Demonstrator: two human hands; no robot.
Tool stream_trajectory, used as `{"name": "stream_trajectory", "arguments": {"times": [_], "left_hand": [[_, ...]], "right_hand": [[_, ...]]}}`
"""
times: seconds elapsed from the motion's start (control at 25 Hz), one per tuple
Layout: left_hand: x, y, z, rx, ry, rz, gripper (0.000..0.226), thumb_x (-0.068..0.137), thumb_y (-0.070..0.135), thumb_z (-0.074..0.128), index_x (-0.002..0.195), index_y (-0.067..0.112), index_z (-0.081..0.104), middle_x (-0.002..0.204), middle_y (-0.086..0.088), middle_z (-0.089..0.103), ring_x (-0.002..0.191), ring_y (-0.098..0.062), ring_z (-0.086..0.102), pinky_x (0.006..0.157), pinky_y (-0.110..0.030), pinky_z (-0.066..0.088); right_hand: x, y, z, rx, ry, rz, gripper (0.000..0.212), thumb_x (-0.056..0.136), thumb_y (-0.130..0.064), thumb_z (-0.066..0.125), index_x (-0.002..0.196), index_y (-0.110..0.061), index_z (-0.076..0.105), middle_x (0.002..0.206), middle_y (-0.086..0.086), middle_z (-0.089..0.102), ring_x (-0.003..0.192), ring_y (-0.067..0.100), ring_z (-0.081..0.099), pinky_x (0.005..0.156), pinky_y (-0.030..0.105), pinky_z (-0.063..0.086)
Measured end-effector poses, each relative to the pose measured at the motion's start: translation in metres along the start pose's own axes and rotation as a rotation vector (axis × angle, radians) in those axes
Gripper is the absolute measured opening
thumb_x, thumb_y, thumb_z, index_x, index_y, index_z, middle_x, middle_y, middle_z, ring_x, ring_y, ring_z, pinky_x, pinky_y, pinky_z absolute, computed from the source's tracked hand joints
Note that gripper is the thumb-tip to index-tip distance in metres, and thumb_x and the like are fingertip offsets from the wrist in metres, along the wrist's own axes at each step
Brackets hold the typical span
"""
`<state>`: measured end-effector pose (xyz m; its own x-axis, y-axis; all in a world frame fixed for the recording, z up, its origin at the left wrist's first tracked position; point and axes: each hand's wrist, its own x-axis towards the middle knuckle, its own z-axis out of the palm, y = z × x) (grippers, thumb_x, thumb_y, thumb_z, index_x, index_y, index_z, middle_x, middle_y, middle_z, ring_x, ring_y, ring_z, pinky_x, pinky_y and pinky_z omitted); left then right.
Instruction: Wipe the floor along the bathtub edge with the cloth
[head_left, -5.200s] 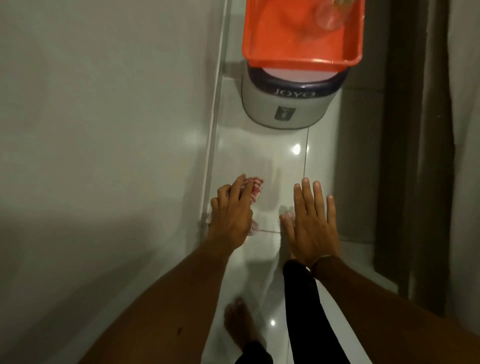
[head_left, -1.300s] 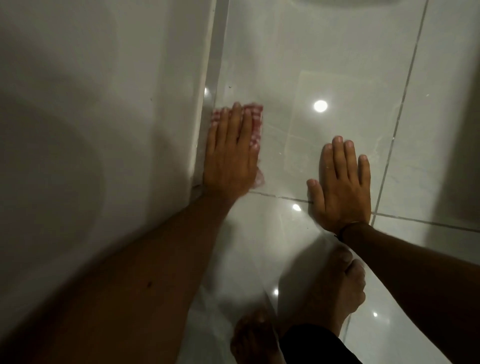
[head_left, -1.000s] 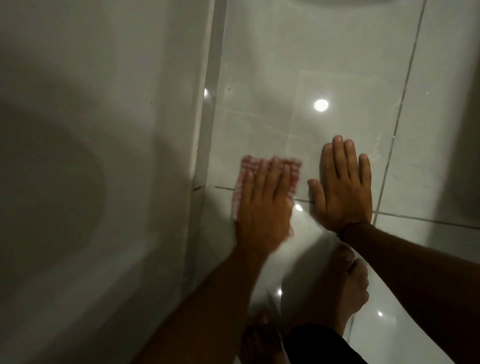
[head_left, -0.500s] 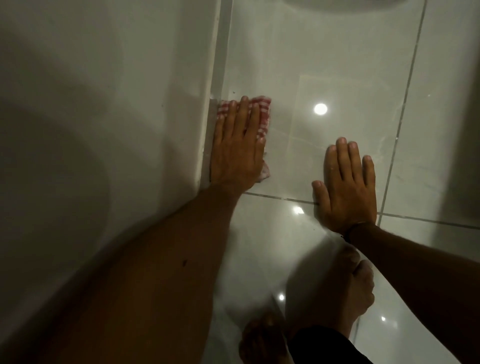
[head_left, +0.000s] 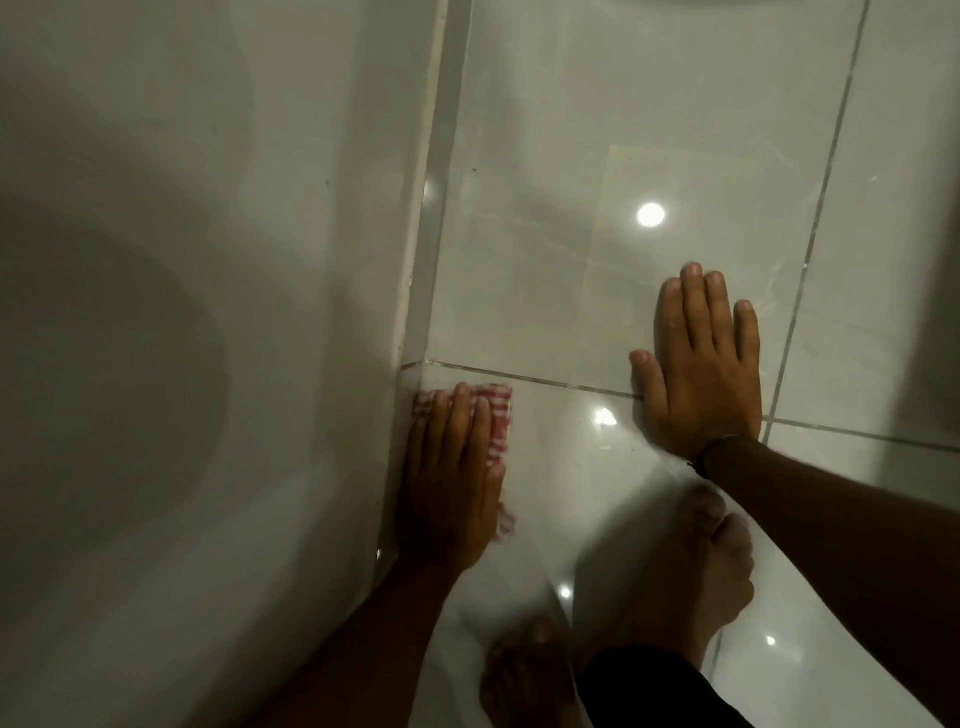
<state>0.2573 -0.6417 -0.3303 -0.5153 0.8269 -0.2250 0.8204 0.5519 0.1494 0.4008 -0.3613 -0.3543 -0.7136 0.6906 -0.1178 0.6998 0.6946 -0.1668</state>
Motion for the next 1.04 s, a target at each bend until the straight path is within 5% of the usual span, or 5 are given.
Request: {"name": "stream_trajectory", "arguments": {"times": [0.24,0.44,0.56,0.88,1.04], "left_hand": [[0.098,0.004,-0.028,-0.05,0.129,0.143,0.07,0.104,0.028,0.038,0.168,0.007,0.017,0.173,-0.024,0.024,0.161,-0.043,0.021,0.129,-0.061,0.023],[0.215,0.007,-0.058,-0.051,0.055,0.008,0.069,0.109,0.043,0.023,0.168,0.009,0.013,0.177,-0.017,0.015,0.164,-0.036,0.012,0.134,-0.052,0.012],[0.177,0.009,-0.049,-0.02,0.062,0.008,0.07,0.11,0.047,0.022,0.168,0.009,0.013,0.177,-0.017,0.014,0.164,-0.035,0.011,0.134,-0.052,0.013],[-0.061,0.005,0.002,0.049,-0.025,-0.014,0.077,0.091,0.032,0.071,0.157,0.006,0.042,0.165,-0.021,0.041,0.154,-0.041,0.037,0.127,-0.055,0.027],[-0.044,0.015,-0.016,-0.237,0.089,-0.116,0.05,0.11,0.03,0.039,0.152,0.007,0.053,0.163,-0.011,0.047,0.157,-0.032,0.034,0.131,-0.051,0.025]], "right_hand": [[0.0,0.0,-0.001,0.008,0.0,0.0,0.082,0.109,-0.058,0.016,0.175,-0.01,0.008,0.184,0.014,0.005,0.171,0.032,0.003,0.137,0.052,0.001],[0.001,-0.002,-0.004,0.035,0.002,0.015,0.08,0.108,-0.053,0.027,0.174,-0.01,0.011,0.184,0.015,0.008,0.171,0.033,0.005,0.137,0.055,0.003],[0.0,-0.003,-0.006,0.03,-0.017,0.01,0.081,0.108,-0.053,0.026,0.174,-0.009,0.011,0.184,0.016,0.008,0.17,0.034,0.006,0.136,0.057,0.006],[0.001,-0.001,-0.01,0.032,-0.085,-0.005,0.081,0.11,-0.053,0.024,0.175,-0.009,0.005,0.184,0.016,0.001,0.171,0.034,0.0,0.137,0.055,0.001],[0.003,-0.007,-0.038,0.13,-0.191,0.026,0.082,0.11,-0.054,0.026,0.174,-0.007,0.007,0.184,0.016,0.002,0.17,0.036,0.0,0.137,0.056,0.003]]}}
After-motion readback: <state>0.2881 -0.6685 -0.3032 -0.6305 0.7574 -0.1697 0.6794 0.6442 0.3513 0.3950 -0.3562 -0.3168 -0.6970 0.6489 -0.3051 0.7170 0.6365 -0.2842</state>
